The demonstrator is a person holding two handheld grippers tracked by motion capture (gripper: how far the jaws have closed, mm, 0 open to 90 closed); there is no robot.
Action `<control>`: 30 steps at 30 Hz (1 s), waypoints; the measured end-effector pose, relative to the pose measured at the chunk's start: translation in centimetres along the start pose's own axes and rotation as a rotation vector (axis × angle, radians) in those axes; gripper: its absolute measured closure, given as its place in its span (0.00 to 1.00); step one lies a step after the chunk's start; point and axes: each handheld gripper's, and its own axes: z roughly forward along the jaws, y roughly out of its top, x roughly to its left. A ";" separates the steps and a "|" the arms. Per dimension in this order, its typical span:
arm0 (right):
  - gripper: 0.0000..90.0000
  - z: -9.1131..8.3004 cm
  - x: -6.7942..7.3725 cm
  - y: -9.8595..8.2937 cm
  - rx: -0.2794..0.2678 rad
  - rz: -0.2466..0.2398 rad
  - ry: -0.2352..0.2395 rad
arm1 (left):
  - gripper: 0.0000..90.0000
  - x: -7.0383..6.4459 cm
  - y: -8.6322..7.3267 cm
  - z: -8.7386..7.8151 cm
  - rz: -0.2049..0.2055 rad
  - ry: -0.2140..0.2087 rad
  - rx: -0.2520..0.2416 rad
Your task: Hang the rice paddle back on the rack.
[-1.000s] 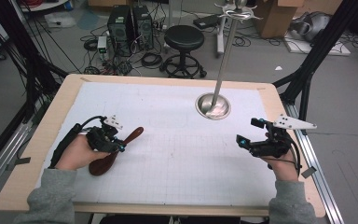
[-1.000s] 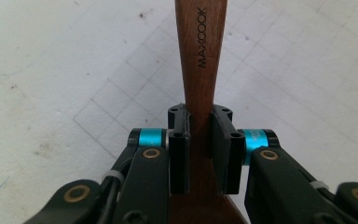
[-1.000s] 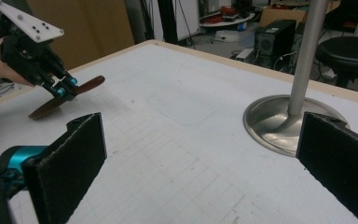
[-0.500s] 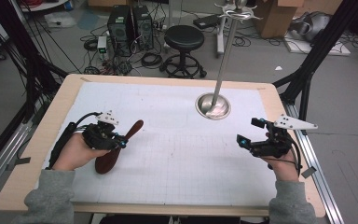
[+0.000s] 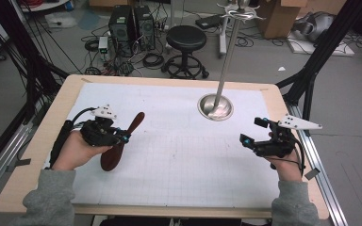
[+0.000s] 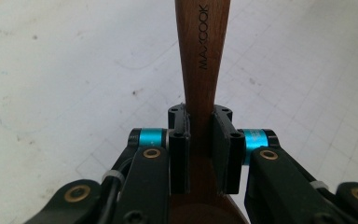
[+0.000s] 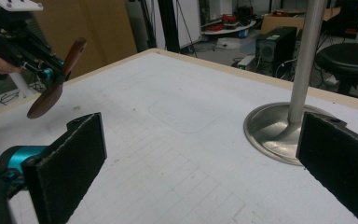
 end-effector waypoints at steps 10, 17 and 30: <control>0.00 0.2 0.0 0.1 -0.003 0.001 0.010 | 0.87 -0.6 2.6 -0.2 0.036 0.008 -0.011; 0.00 0.3 0.1 0.1 -0.004 0.000 0.011 | 0.87 -0.3 3.9 0.2 0.037 0.007 -0.018; 0.00 0.2 0.2 0.2 -0.010 -0.004 0.017 | 0.87 -0.8 6.7 0.8 0.078 -0.018 -0.020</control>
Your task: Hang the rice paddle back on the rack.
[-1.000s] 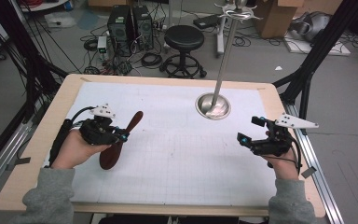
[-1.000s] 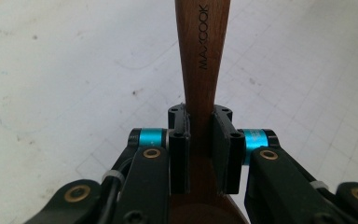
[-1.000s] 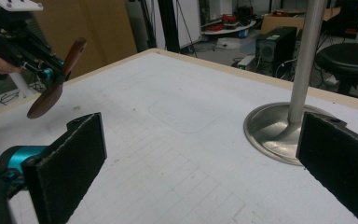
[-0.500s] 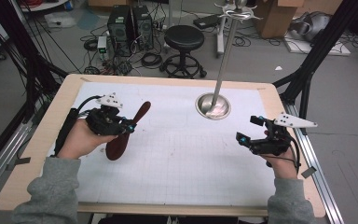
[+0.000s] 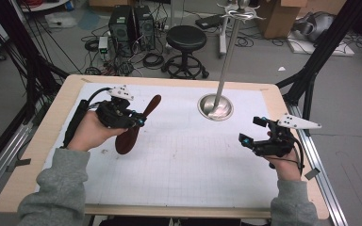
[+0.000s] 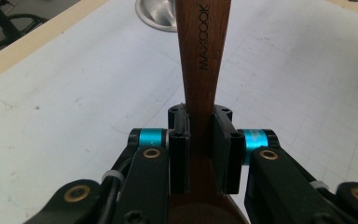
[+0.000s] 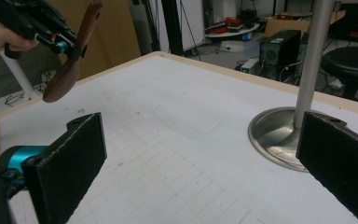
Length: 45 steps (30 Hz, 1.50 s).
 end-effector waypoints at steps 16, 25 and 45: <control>0.00 -0.1 0.0 0.0 -0.008 0.001 0.007 | 0.87 -0.2 2.9 0.9 0.005 -0.029 -0.033; 0.00 -0.2 -0.1 0.0 -0.013 0.004 0.005 | 0.87 -0.2 4.6 1.5 0.020 -0.035 -0.031; 0.00 -0.2 -0.1 0.1 -0.017 0.007 0.011 | 0.87 1.2 7.6 3.5 0.046 -0.015 -0.009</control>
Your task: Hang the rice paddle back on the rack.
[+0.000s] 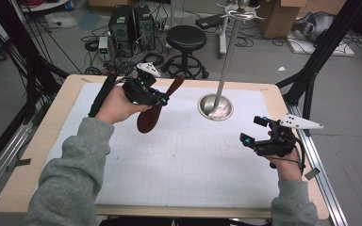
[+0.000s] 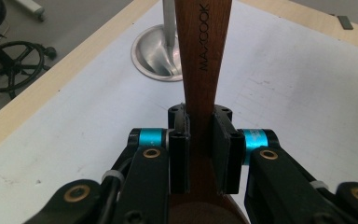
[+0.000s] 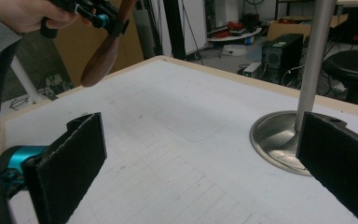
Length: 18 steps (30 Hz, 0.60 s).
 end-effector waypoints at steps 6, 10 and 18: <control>0.00 0.0 -0.1 0.0 -0.009 0.002 -0.001 | 0.87 0.3 1.1 0.2 -0.007 -0.018 -0.014; 0.00 0.2 -0.3 0.0 -0.012 0.006 0.003 | 0.87 -0.2 2.0 0.4 0.010 -0.014 -0.007; 0.00 0.1 -0.2 0.3 -0.034 0.006 0.016 | 0.87 -0.7 4.6 0.7 0.022 -0.055 -0.045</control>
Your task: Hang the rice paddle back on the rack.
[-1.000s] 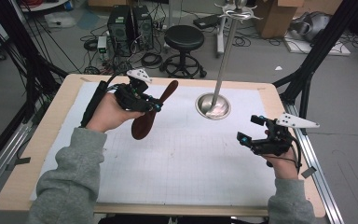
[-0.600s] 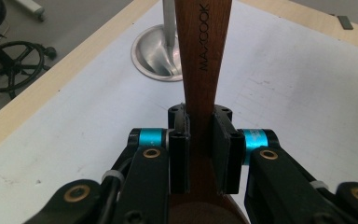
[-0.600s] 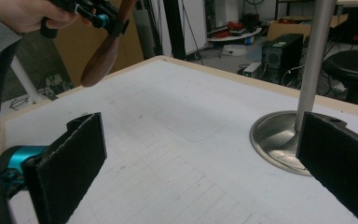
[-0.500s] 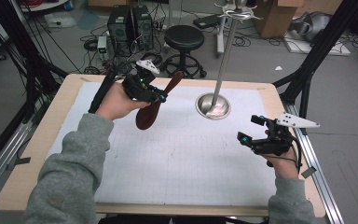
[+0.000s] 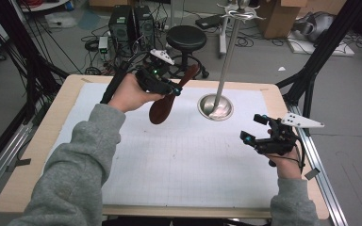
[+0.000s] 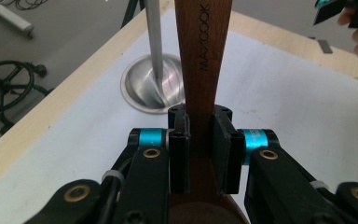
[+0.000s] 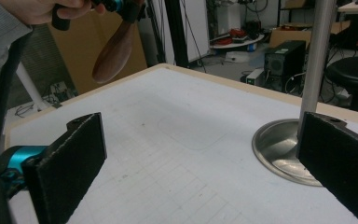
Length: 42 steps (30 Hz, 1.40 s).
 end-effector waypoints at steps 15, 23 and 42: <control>0.00 0.2 -0.3 0.0 0.002 0.010 0.007 | 0.87 1.2 3.6 0.0 0.013 -0.016 -0.055; 0.00 0.3 -0.3 0.1 -0.005 0.015 0.015 | 0.87 1.9 4.5 -0.3 0.023 -0.033 -0.074; 0.00 0.4 -0.5 0.1 0.000 0.017 0.024 | 0.87 3.6 7.3 -0.1 0.040 -0.052 -0.095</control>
